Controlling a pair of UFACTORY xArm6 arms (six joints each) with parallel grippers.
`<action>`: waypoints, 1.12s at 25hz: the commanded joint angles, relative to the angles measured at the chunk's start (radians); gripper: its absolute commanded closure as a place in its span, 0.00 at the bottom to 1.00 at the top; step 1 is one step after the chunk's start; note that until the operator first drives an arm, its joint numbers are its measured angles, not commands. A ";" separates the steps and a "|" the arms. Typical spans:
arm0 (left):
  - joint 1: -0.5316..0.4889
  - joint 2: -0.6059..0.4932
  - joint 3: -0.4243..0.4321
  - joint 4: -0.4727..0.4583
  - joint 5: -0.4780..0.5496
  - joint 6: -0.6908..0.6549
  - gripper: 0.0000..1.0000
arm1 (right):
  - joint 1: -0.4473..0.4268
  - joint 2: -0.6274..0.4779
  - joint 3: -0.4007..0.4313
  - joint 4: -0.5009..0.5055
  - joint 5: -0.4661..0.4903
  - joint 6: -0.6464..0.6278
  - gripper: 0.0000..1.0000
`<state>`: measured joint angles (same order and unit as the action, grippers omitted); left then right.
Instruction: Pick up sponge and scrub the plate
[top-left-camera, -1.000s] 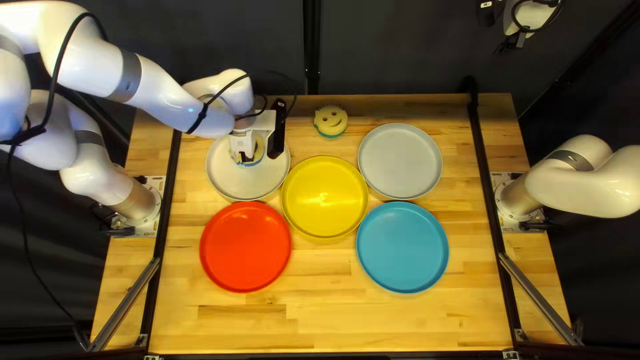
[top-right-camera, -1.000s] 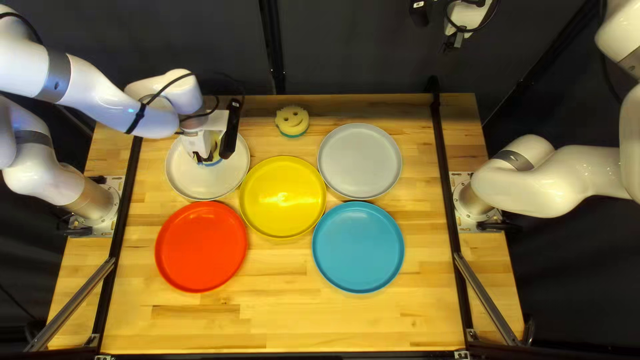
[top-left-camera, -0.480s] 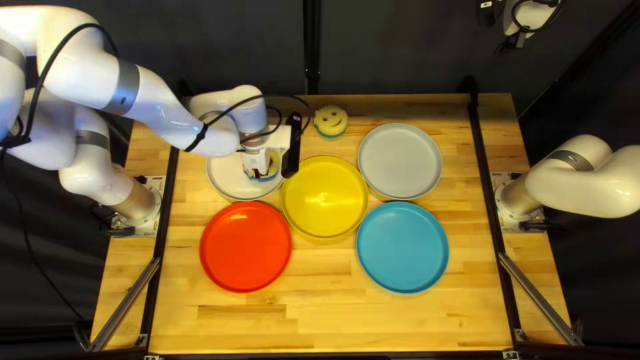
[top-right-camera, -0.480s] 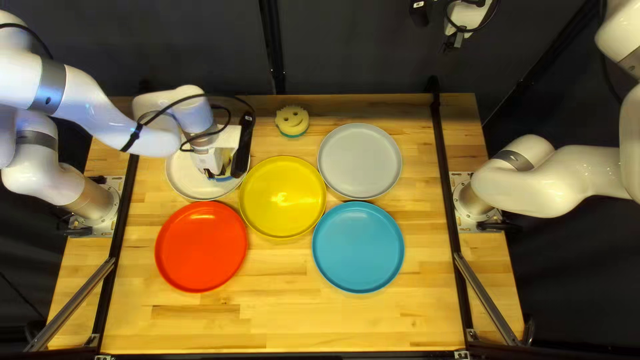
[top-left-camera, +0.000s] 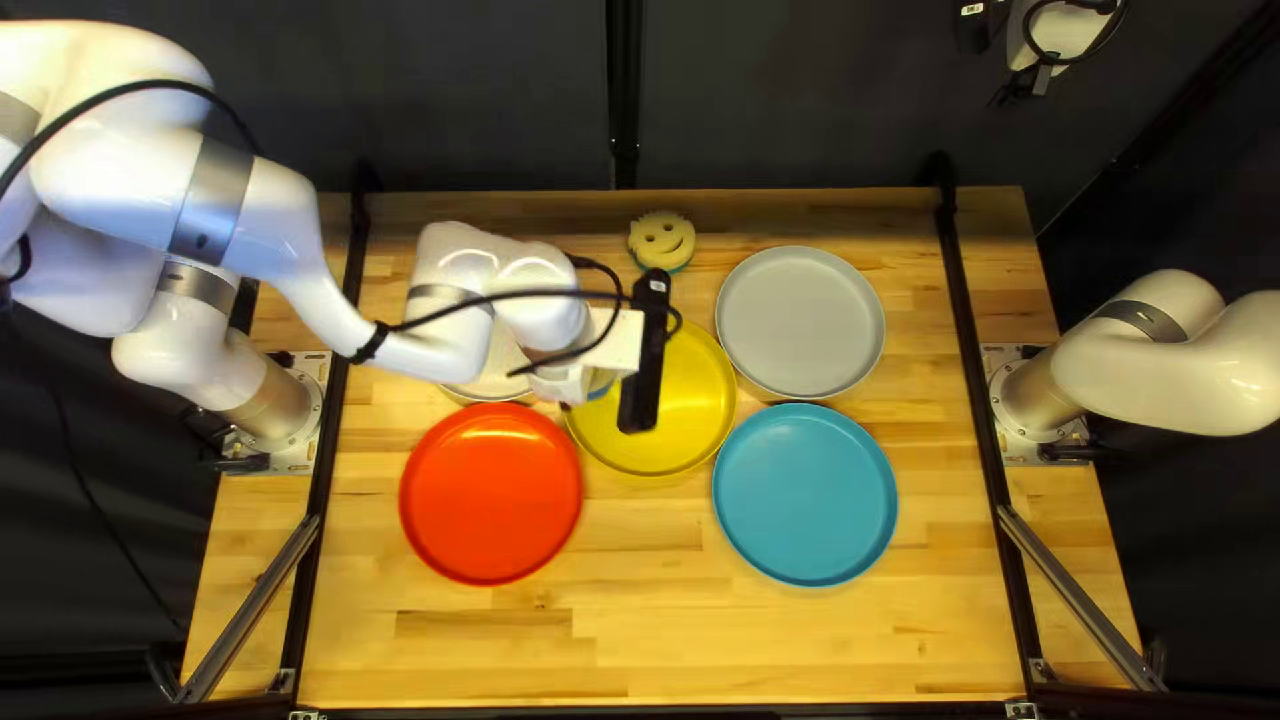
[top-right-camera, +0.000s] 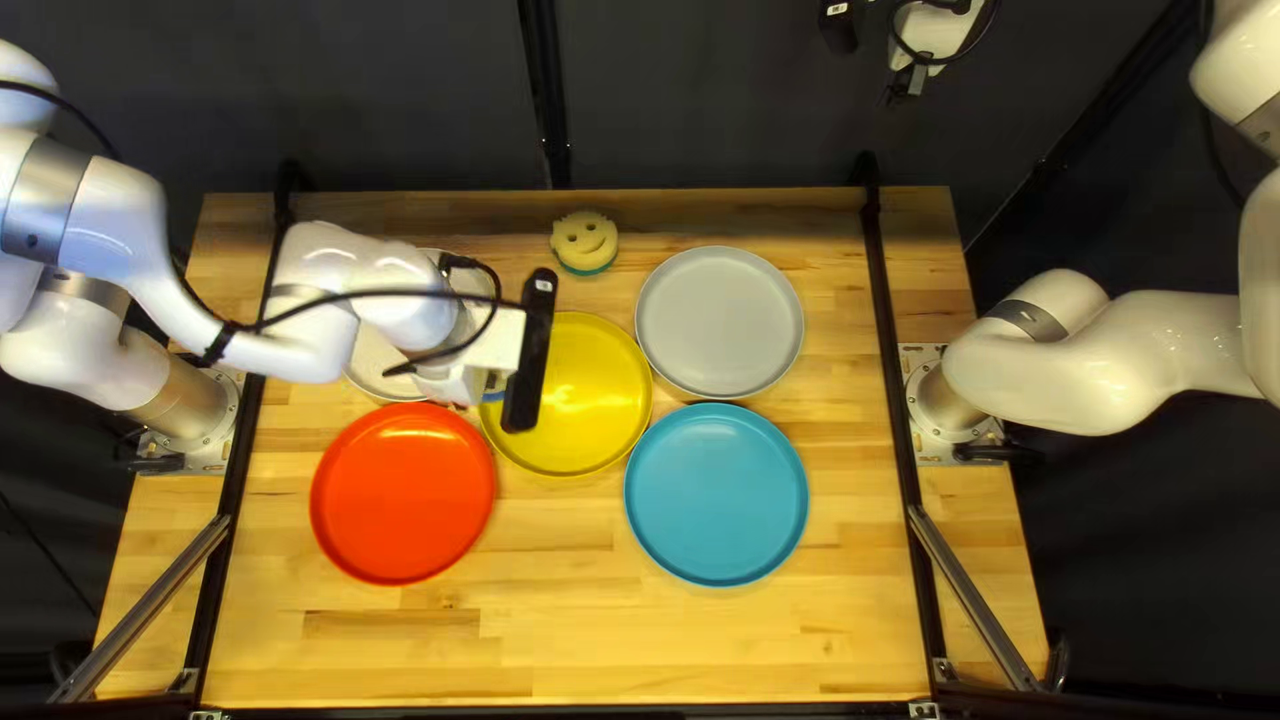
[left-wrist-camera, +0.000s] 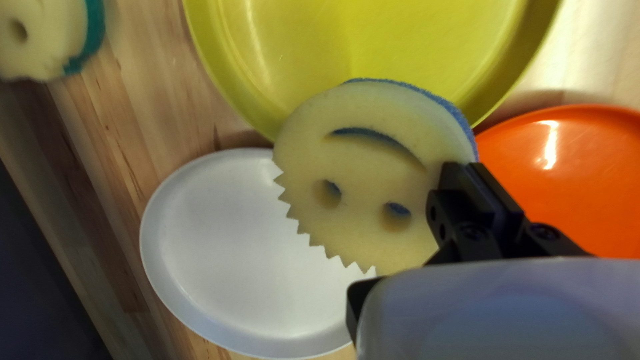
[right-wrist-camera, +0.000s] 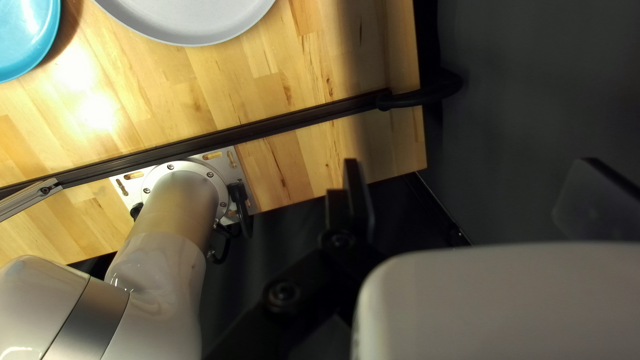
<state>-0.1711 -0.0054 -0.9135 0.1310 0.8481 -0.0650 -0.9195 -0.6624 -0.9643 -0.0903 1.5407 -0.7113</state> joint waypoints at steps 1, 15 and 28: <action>-0.020 0.074 -0.012 -0.032 -0.084 0.005 1.00 | 0.000 0.000 0.000 0.000 0.000 0.000 0.00; 0.035 0.150 0.089 -0.183 -0.295 0.140 1.00 | 0.000 0.000 0.000 0.000 0.000 0.000 0.00; 0.134 0.196 0.105 -0.184 -0.337 0.252 1.00 | 0.000 0.000 0.000 0.000 0.000 0.000 0.00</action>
<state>-0.0498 0.1961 -0.8091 -0.0580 0.5022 0.1756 -0.9195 -0.6624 -0.9643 -0.0903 1.5407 -0.7113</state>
